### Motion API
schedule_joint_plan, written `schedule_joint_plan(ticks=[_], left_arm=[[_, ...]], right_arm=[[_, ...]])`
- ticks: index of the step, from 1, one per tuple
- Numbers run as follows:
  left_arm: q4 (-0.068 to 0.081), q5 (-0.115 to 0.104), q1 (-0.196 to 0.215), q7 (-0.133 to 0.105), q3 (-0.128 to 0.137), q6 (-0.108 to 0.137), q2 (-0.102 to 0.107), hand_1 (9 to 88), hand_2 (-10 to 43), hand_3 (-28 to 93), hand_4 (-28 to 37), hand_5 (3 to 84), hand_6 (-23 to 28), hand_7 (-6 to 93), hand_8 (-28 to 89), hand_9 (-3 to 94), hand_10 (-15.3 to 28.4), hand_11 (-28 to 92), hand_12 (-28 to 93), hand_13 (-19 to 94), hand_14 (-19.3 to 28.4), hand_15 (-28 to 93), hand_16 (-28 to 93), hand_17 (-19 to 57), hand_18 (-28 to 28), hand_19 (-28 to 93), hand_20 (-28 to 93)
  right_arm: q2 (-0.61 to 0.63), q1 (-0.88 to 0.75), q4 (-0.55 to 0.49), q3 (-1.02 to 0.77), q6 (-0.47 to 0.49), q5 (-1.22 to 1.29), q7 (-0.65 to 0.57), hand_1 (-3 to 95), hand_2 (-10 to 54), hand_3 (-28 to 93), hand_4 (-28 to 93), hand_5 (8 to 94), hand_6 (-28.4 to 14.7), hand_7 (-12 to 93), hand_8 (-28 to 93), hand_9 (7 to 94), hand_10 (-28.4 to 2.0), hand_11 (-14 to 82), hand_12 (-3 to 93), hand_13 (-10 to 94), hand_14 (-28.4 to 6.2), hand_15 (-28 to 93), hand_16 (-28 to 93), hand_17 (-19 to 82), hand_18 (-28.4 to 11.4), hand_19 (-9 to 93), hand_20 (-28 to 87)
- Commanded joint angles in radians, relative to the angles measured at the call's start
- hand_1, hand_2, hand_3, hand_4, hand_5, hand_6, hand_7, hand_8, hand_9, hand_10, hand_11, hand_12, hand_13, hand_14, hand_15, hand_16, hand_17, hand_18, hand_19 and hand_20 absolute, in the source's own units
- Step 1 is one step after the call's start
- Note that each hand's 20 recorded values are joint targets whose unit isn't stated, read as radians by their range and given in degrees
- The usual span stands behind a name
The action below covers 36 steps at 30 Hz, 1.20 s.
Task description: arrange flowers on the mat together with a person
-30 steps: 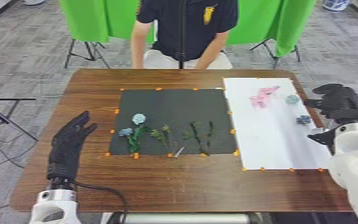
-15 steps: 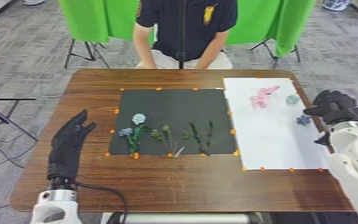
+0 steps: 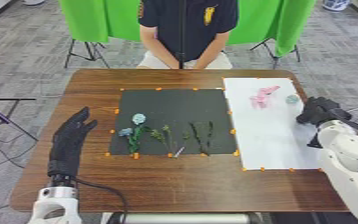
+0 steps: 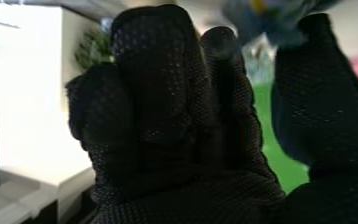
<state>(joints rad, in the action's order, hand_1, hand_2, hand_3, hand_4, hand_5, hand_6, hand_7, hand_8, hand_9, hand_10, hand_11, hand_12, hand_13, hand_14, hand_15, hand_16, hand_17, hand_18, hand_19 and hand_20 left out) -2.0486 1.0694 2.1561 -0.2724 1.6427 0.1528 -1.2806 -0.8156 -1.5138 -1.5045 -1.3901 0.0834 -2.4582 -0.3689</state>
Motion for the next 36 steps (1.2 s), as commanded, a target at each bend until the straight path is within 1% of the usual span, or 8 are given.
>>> schedule_joint_plan(ticks=[1,11,13,15,16,26,31,36], left_arm=[[-0.001,-0.003,0.027,0.000,0.004,0.003,-0.010,27.3,-6.2,63,-17.1,37.8,2.7,15.1,-6,27.0,8.9,12,22,29,14.0,17,8,1.8,11.1,5,17],[-0.001,-0.001,0.022,0.013,0.013,-0.004,-0.008,27.2,-6.3,64,-17.1,37.7,2.6,15.1,-6,27.0,9.0,12,22,29,14.0,16,8,1.9,11.0,5,17],[0.002,-0.001,0.017,0.015,0.013,-0.010,-0.005,27.2,-6.4,64,-17.1,37.7,2.6,15.1,-6,27.0,9.0,12,22,29,14.0,16,8,1.9,11.0,5,17],[0.002,-0.004,0.016,0.009,0.010,-0.008,0.001,27.3,-6.4,64,-17.1,37.7,2.6,15.0,-6,27.0,9.0,12,22,29,14.1,16,8,1.8,11.1,5,17],[0.003,-0.004,0.013,0.010,0.010,-0.010,0.002,27.3,-6.4,64,-17.2,37.7,2.6,15.0,-6,27.0,9.0,12,22,29,14.1,16,8,1.9,11.0,5,17],[0.002,0.017,0.022,0.001,0.044,-0.015,0.001,27.4,-6.3,63,-17.1,38.9,2.7,15.6,-5,31.4,10.2,14,22,30,14.4,17,8,1.9,11.1,5,17],[0.002,0.002,0.036,-0.013,0.058,0.001,0.003,26.4,-6.4,62,-18.6,41.7,3.1,16.1,-6,34.3,10.6,16,21,31,14.9,17,8,2.2,11.3,5,17],[0.006,-0.009,0.038,-0.015,0.058,0.001,0.006,25.1,-7.4,62,-21.5,41.9,3.1,16.3,-6,34.4,10.6,17,20,31,15.0,18,7,2.3,11.5,5,17]], right_arm=[[-0.011,-0.027,-0.088,-0.022,0.094,0.043,-0.094,41.5,-9.5,67,-20,62.5,-0.9,17,-9,78.0,-15.9,19.4,18.2,88,-5.8,46,27,67,-9.1,80,30],[-0.025,-0.049,-0.117,-0.023,0.125,0.105,-0.129,44.8,-9.5,67,-20,68.8,-0.8,18,-8,83.8,-14.3,30.1,23.8,92,-3.5,54,29,70,-10.1,91,32],[-0.025,-0.061,-0.121,-0.023,0.108,0.122,-0.126,52.3,-9.5,60,-19,70.8,-1.3,18,3,87.1,-12.5,25.0,33.5,93,-2.9,54,30,71,-9.4,93,30],[-0.024,-0.065,-0.119,-0.017,0.070,0.141,-0.123,82.7,-9.5,-7,24,74.9,-1.7,16,12,91.6,-10.0,16.7,42.5,94,-2.1,55,29,72,-8.8,92,29],[-0.024,-0.063,-0.123,-0.014,0.063,0.161,-0.129,90.7,-9.5,-23,35,77.1,-2.0,17,14,93.1,-9.2,15.8,43.3,94,-1.9,56,27,74,-8.1,92,29],[-0.028,-0.082,-0.308,-0.122,0.010,0.165,-0.130,94.6,-9.5,-28,45,84.4,-1.9,17,14,93.7,-9.9,18.4,39.3,94,-1.8,57,25,74,-7.2,92,28],[-0.087,-0.004,-0.468,-0.104,0.005,0.198,-0.070,94.6,-9.5,-28,45,84.8,-1.6,17,14,93.7,-10.6,18.7,38.4,94,-1.7,57,26,74,-7.5,92,29],[-0.184,0.137,-0.505,0.075,0.021,0.230,-0.008,94.6,-9.5,-28,45,85.3,-1.5,17,13,93.7,-11.4,19.2,37.0,94,-1.9,58,26,74,-8.2,93,33]])
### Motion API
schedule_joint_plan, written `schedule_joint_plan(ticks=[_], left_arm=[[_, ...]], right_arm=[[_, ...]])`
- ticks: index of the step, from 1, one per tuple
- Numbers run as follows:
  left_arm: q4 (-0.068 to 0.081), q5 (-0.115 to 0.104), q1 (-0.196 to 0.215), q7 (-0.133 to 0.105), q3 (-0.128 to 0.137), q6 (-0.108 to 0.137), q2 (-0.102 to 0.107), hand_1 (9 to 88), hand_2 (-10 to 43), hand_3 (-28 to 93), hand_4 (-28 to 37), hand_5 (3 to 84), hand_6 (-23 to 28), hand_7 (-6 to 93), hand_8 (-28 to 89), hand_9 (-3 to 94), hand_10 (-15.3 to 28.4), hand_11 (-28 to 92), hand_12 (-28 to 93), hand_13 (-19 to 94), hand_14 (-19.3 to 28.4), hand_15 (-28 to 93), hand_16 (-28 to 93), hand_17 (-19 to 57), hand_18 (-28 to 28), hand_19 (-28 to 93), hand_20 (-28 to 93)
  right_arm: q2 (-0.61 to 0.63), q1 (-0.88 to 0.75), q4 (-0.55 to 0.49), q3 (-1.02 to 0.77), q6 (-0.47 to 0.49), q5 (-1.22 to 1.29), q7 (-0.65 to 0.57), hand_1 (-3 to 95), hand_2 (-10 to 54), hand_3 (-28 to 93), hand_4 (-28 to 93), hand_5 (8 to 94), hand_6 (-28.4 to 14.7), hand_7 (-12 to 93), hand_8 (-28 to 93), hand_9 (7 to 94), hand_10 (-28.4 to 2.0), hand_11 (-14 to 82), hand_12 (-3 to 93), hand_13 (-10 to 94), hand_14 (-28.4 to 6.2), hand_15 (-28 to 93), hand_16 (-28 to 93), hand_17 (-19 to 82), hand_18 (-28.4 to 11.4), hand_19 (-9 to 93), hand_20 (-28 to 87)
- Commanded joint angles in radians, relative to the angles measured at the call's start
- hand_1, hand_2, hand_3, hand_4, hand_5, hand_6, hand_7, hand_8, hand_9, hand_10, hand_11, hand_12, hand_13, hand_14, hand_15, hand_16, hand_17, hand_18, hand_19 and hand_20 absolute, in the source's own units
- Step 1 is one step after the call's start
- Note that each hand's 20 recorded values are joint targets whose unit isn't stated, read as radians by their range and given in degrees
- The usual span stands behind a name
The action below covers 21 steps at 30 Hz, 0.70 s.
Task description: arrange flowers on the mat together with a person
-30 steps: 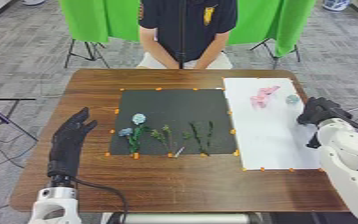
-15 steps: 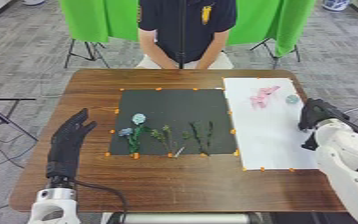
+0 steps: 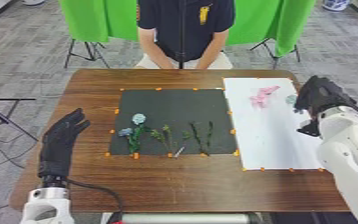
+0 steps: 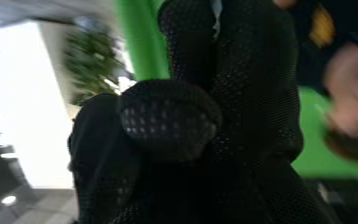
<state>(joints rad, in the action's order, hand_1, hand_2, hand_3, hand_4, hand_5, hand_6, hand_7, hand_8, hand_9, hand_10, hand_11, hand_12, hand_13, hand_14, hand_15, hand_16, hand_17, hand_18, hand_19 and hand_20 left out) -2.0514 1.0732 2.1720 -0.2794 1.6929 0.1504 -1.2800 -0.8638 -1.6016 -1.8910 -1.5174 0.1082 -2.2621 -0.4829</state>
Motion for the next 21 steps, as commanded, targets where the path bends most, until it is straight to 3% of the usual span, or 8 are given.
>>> schedule_joint_plan(ticks=[1,3,10,19,21], left_arm=[[0.012,-0.014,0.015,-0.005,0.005,0.001,0.007,24.7,-7.4,62,-22.0,42.0,3.2,16.2,-6,34.4,10.7,17,20,31,15.0,18,7,2.3,11.5,6,17],[0.018,-0.015,0.006,-0.008,0.002,0.000,0.008,23.9,-6.8,62,-23.0,42.0,3.2,16.2,-6,34.5,10.7,17,20,31,15.1,17,7,2.3,11.5,5,17],[0.014,-0.016,0.010,-0.008,-0.003,0.002,0.009,22.5,-6.2,63,-24.6,42.0,3.2,16.1,-6,34.6,10.9,17,20,31,15.1,17,7,2.3,11.5,5,17],[0.014,-0.017,0.013,-0.013,-0.015,0.005,0.007,22.2,-6.3,63,-24.9,42.1,3.2,16.0,-6,34.7,10.8,16,20,31,15.1,18,7,2.3,11.6,5,17],[0.015,-0.017,0.011,-0.016,-0.017,0.005,0.007,22.3,-6.3,63,-24.9,42.1,3.2,16.0,-6,34.7,10.8,16,20,31,15.1,17,7,2.3,11.6,5,17]], right_arm=[[-0.157,0.247,-0.113,0.239,0.005,0.041,0.112,94.6,-9.5,-28,45,85.3,-1.5,17,13,93.7,-11.5,19.3,36.9,94,-1.9,59,26,74,-8.3,93,34],[-0.216,0.293,-0.087,0.313,0.026,0.060,0.128,94.6,-9.5,-28,45,85.5,-1.5,17,13,93.7,-11.6,19.2,36.8,94,-1.8,59,26,74,-8.4,93,35],[-0.409,0.397,0.045,0.523,0.063,0.024,0.179,94.6,-9.5,-28,45,85.6,-1.1,17,13,93.7,-11.6,19.0,36.6,94,-1.5,60,26,74,-8.7,93,37],[-0.498,0.433,0.188,0.646,0.079,-0.057,0.209,94.6,-9.5,-28,44,85.5,-0.3,18,12,93.7,-11.0,18.2,35.4,94,-1.2,64,26,74,-9.5,93,44],[-0.554,0.391,0.206,0.601,0.130,-0.146,0.261,94.6,-9.5,-28,43,85.6,-0.1,18,12,93.7,-10.9,18.0,35.0,94,-1.2,64,26,74,-9.6,93,45]])
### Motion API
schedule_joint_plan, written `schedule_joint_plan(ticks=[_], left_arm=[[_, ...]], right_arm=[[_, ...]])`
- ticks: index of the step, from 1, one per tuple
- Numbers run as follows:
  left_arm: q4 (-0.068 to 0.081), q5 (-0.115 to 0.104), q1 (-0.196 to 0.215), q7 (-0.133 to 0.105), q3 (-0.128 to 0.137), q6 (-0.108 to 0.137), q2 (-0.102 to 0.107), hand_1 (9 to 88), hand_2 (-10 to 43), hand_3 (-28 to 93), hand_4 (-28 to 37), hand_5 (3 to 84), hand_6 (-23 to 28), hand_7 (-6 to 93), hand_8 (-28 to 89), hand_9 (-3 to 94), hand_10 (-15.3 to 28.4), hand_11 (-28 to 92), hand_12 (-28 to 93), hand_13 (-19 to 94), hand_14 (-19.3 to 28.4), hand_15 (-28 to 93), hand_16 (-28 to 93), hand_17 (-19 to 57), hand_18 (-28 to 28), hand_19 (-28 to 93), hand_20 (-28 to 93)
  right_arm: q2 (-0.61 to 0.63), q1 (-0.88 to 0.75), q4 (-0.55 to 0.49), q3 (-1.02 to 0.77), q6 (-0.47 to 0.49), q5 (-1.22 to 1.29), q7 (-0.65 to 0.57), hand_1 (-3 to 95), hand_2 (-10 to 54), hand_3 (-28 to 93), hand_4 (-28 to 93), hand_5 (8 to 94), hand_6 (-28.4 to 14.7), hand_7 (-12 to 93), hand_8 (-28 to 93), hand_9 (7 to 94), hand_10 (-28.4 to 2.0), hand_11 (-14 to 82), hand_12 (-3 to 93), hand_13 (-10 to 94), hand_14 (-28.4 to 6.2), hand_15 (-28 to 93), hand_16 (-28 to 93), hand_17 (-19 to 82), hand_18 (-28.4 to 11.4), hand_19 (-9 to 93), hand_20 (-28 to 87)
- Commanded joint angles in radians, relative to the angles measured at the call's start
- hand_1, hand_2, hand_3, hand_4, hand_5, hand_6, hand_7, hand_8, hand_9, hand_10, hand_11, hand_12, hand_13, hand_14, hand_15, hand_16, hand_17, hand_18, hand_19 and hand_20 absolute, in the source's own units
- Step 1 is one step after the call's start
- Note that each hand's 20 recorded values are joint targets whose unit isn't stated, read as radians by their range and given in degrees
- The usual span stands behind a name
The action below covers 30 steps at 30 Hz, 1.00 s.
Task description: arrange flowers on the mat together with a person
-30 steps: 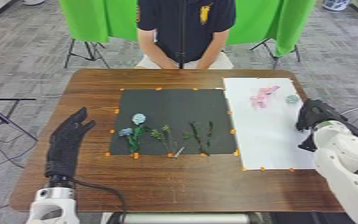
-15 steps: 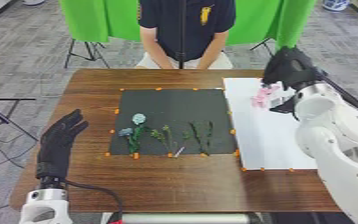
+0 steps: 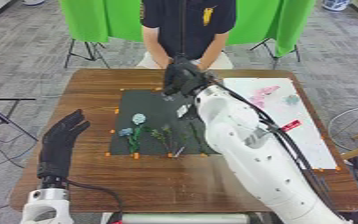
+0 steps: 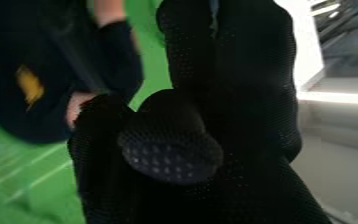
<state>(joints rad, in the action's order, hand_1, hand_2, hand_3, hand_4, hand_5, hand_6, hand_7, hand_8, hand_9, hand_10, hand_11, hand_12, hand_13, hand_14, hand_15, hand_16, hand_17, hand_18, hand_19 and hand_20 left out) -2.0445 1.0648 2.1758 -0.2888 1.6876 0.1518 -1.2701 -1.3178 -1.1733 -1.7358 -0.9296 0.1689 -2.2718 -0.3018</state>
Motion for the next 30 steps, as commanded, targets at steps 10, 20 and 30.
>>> schedule_joint_plan(ticks=[10,20,30], left_arm=[[0.000,-0.007,0.018,0.000,-0.009,0.002,-0.004,22.4,-6.2,63,-24.7,42.2,3.1,16.1,-6,34.9,10.9,17,20,31,15.1,17,7,2.4,11.5,5,17],[-0.001,-0.004,0.017,0.011,-0.013,-0.015,-0.006,22.7,-6.2,63,-24.2,42.3,3.1,16.1,-6,35.2,10.9,17,19,31,15.2,17,7,2.4,11.5,5,17],[-0.003,0.000,0.021,0.012,-0.011,-0.014,-0.016,22.9,-6.4,63,-23.3,42.3,3.1,16.1,-6,35.2,11.0,17,20,31,15.3,17,7,2.3,11.5,5,17]], right_arm=[[-0.051,-0.052,0.094,0.078,0.062,-0.155,0.066,94.2,-9.5,-28,42,83.4,1.3,20,10,93.7,-10.3,13.2,35.7,94,-1.2,64,28,73,-10.8,93,53],[-0.033,-0.061,0.105,0.099,0.083,-0.169,0.059,92.4,-9.5,-28,42,82.0,2.0,19,9,93.7,-10.0,10.8,36.3,94,-1.1,65,29,73,-11.0,93,55],[-0.022,-0.050,0.115,0.098,0.090,-0.178,0.053,89.3,-9.5,-28,42,76.9,1.4,16,7,92.1,-9.0,6.6,38.3,94,-0.7,63,30,72,-10.5,93,55]])
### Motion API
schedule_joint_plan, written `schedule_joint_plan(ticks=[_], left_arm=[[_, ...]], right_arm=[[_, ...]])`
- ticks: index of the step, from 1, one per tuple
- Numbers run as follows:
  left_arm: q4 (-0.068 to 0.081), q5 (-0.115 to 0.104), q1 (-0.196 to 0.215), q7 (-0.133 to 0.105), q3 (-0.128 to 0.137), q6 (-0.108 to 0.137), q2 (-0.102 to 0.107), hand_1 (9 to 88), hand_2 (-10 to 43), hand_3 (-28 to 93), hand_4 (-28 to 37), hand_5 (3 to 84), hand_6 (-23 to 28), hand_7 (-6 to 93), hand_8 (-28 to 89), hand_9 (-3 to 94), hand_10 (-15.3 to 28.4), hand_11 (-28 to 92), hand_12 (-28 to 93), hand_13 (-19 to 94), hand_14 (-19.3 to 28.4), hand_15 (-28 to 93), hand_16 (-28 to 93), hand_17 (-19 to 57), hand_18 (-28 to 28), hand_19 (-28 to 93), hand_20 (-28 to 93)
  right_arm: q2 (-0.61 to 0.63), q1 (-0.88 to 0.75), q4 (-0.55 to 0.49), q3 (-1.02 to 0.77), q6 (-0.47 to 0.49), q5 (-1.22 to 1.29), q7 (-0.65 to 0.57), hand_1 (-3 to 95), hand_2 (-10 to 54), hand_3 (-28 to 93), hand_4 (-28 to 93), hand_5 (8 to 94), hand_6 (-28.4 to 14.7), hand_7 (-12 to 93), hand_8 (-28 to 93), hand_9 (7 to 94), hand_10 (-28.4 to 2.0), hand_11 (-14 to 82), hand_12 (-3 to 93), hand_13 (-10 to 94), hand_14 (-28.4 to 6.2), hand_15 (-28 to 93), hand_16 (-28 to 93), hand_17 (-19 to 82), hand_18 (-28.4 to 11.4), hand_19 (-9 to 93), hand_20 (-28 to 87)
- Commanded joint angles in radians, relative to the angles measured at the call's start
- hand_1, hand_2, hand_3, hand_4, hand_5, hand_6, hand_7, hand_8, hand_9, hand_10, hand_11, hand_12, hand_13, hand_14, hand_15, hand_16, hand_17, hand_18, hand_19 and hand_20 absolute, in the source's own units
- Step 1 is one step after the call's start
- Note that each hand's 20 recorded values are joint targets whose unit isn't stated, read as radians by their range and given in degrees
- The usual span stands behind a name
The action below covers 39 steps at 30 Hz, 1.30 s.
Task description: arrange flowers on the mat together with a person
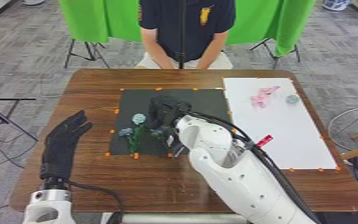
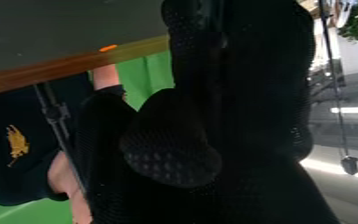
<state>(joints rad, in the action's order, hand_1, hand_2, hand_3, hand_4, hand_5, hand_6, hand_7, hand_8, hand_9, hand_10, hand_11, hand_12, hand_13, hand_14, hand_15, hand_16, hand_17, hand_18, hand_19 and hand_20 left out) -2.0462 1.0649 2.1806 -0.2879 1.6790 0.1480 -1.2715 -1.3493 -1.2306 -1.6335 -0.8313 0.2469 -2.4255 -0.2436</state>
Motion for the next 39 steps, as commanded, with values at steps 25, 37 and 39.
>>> schedule_joint_plan(ticks=[25,37,39], left_arm=[[-0.009,0.002,0.025,0.018,0.001,-0.009,-0.022,23.7,-6.4,63,-22.4,42.3,3.0,16.1,-6,35.6,11.0,17,19,32,15.2,17,7,2.2,11.6,5,17],[-0.004,0.001,0.014,0.017,-0.003,-0.014,-0.019,23.7,-6.5,63,-22.4,42.3,3.0,16.2,-6,35.6,11.0,17,20,31,15.2,17,8,2.1,11.6,5,17],[-0.004,0.000,0.016,0.014,-0.006,-0.013,-0.018,23.7,-6.5,63,-22.4,42.3,3.0,16.2,-6,35.6,11.0,17,20,31,15.2,17,7,2.2,11.6,5,17]], right_arm=[[0.035,0.035,-0.019,-0.028,-0.015,-0.042,0.009,39.3,-9.5,69,-25,65.3,1.9,15,-10,83.7,-12.3,21.8,21.6,93,-1.4,60,32,70,-11.1,93,54],[-0.006,0.006,-0.015,-0.087,-0.011,-0.084,0.049,39.8,-9.5,69,-24,65.9,2.1,15,-10,83.8,-12.4,21.7,21.3,93,-1.6,60,32,70,-11.3,93,54],[0.004,0.012,-0.016,-0.077,-0.019,-0.071,0.041,39.8,-9.5,69,-23,66.1,2.1,16,-10,83.9,-12.4,21.8,21.3,93,-1.6,60,32,70,-11.3,93,54]])
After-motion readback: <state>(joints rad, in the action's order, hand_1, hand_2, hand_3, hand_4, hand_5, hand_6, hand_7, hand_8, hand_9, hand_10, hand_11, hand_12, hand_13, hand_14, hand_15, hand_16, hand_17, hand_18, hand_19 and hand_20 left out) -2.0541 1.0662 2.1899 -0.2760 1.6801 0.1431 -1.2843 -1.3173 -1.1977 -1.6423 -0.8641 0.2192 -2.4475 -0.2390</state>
